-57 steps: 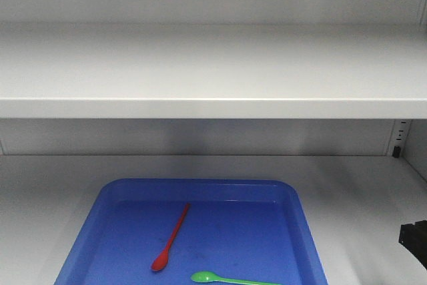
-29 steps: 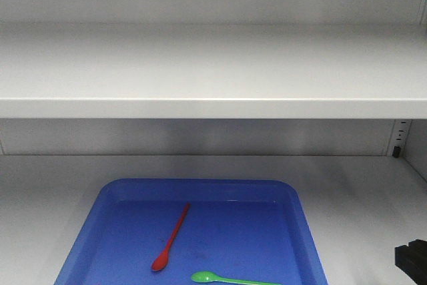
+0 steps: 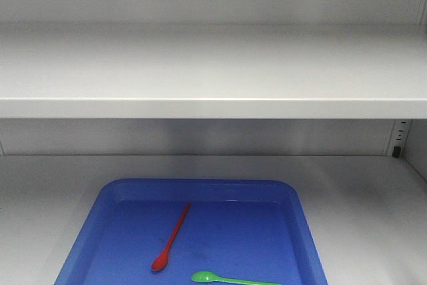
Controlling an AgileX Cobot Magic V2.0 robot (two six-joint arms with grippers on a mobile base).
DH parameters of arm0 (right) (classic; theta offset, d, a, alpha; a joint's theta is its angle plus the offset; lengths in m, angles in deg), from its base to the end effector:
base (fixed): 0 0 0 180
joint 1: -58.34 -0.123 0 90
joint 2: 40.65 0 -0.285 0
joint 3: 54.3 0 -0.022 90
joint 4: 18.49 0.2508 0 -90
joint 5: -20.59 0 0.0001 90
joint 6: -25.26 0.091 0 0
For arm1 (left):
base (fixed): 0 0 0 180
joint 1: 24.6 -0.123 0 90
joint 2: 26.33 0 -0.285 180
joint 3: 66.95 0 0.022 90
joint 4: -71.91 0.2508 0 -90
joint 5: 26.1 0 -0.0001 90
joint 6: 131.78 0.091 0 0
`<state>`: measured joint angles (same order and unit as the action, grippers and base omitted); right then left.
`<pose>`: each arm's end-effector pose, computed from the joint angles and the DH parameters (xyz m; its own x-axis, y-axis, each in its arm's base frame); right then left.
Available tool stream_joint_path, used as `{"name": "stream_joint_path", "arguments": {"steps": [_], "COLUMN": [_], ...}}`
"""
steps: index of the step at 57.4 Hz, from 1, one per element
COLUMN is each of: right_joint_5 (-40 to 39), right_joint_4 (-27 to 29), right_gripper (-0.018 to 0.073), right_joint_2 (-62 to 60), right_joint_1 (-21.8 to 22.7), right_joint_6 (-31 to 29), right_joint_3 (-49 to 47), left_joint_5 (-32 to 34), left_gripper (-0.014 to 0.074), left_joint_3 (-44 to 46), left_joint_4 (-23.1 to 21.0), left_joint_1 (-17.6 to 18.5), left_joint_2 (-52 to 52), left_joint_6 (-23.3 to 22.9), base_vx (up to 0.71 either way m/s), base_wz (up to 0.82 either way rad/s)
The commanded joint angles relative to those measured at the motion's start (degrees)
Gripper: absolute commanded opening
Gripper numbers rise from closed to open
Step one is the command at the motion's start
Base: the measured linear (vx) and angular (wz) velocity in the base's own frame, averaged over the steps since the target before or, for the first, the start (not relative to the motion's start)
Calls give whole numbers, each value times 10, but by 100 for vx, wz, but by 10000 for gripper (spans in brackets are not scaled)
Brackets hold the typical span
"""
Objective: Sort red and green spoons into left cabinet
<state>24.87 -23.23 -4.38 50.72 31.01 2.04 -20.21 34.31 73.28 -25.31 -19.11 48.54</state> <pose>0.1112 0.0143 0.2912 -0.1209 0.0018 -0.9927 -0.1244 0.9921 0.0170 0.0555 0.0005 0.2140 0.1720 0.0315 -0.9846 -0.0150 0.9995 0.0293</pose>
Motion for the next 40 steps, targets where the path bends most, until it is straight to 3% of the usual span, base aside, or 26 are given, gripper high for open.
{"name": "stream_joint_path", "arguments": {"steps": [1, 24, 40], "right_joint_5": [-52, -54, -62], "right_joint_4": [-1, 5, 3], "right_gripper": [-3, -3, -3], "right_joint_2": [-55, -297, -298], "right_joint_1": [17, 21, 19], "right_joint_6": [-12, -8, 4], "right_joint_3": [23, 209, 230], "left_joint_5": [48, 48, 48], "left_gripper": [-4, -4, -4], "left_joint_3": [-9, -9, -9], "left_joint_4": [-1, -1, -1], "left_joint_1": [-1, -1, -1], "left_joint_2": [-12, -12, -11], "left_joint_6": [-3, -3, -3], "base_vx": [0, 0, 0], "base_wz": [0, 0, 0]}}
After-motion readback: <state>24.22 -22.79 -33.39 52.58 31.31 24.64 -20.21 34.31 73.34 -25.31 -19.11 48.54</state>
